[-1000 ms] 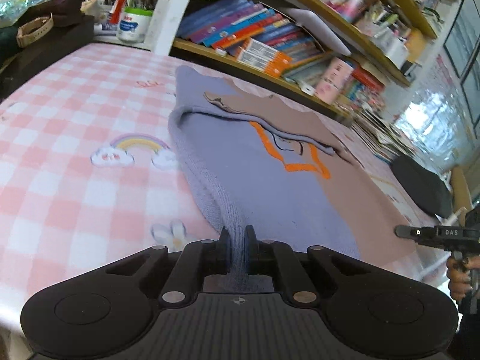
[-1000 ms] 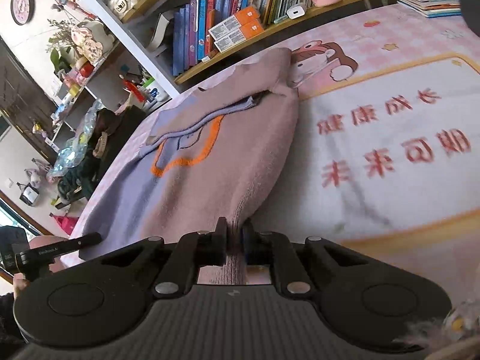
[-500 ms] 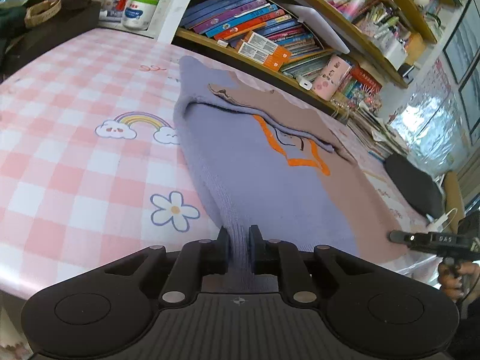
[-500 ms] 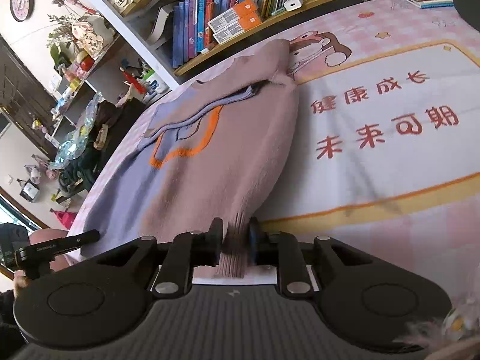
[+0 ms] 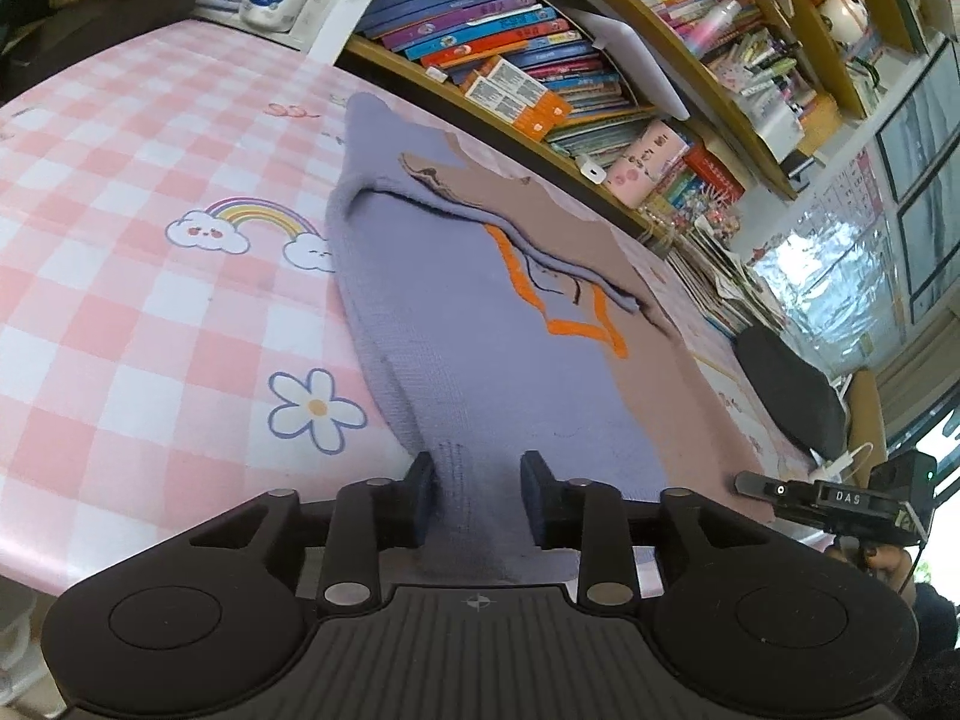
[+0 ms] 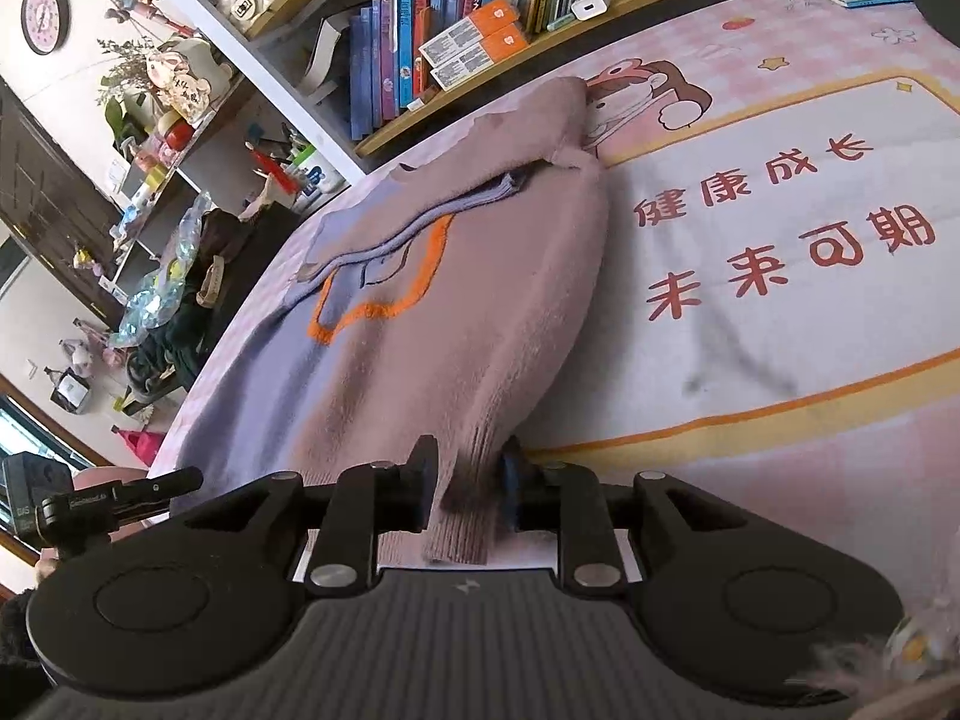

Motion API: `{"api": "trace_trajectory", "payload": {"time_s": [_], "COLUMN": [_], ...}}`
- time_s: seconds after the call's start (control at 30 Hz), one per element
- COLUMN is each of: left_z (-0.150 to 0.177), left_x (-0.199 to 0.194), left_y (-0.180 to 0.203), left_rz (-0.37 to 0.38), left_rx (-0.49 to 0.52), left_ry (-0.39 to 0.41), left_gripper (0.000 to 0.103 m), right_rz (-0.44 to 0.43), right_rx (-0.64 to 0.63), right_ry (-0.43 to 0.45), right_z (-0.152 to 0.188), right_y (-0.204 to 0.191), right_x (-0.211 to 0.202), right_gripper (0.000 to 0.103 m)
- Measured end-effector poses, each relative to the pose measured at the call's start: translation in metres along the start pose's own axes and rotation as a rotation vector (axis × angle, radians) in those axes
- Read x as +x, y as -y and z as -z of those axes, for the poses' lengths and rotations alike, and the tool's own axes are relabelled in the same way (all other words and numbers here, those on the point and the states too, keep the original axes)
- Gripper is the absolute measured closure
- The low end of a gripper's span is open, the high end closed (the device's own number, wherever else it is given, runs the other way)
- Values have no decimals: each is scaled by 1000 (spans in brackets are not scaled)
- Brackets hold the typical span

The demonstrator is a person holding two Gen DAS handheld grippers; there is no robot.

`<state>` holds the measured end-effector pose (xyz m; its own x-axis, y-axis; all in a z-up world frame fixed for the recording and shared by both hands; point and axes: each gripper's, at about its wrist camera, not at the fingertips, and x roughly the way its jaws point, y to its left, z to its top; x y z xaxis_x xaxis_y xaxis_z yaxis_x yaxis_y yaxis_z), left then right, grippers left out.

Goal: Fold clothes
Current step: 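Lift the sweater hem with both tools toward the collar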

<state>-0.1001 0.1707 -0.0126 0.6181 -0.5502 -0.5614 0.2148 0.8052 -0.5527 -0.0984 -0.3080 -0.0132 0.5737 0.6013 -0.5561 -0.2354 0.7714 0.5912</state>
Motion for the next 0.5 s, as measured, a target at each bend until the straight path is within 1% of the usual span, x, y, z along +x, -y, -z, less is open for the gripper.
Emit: {"api": "trace_trajectory", "payload": {"time_s": [0.23,0.3,0.33,0.37,0.4,0.43,0.47,0.5], "left_z": [-4,-6,-6,-7,-6,-6,-6,-5], "left_x": [5,7,8,9,9,9,9,8], "left_y": [-3,-4,-4,-5,-6,-7,-7,-8], "left_rz": [23,28,31,31,27,24,20,17], "left_rx": [-9,-12,-13,-15,-17,-19,-21,-22], "left_ry": [1,3,4,4,3,2,2,1], "left_gripper": [70,72,74,75,78,88,92,93], "right_rz": [-7,-9,-9,-5,0,2,2,-1], "right_rx": [-10,-15,-17,-19,-23,-26,-27,-29], "right_ry": [-3,-5,-6,-8,-10,-11,-13,-17], "right_z": [-1,-2,-2,-3,-3,-3,-2,-1], "right_y": [0,-1,-2,-2,-2,-2,-1,-1], "right_x": [2,4,5,6,7,7,7,5], "right_gripper": [82,82,84,87,90,91,93,94]}}
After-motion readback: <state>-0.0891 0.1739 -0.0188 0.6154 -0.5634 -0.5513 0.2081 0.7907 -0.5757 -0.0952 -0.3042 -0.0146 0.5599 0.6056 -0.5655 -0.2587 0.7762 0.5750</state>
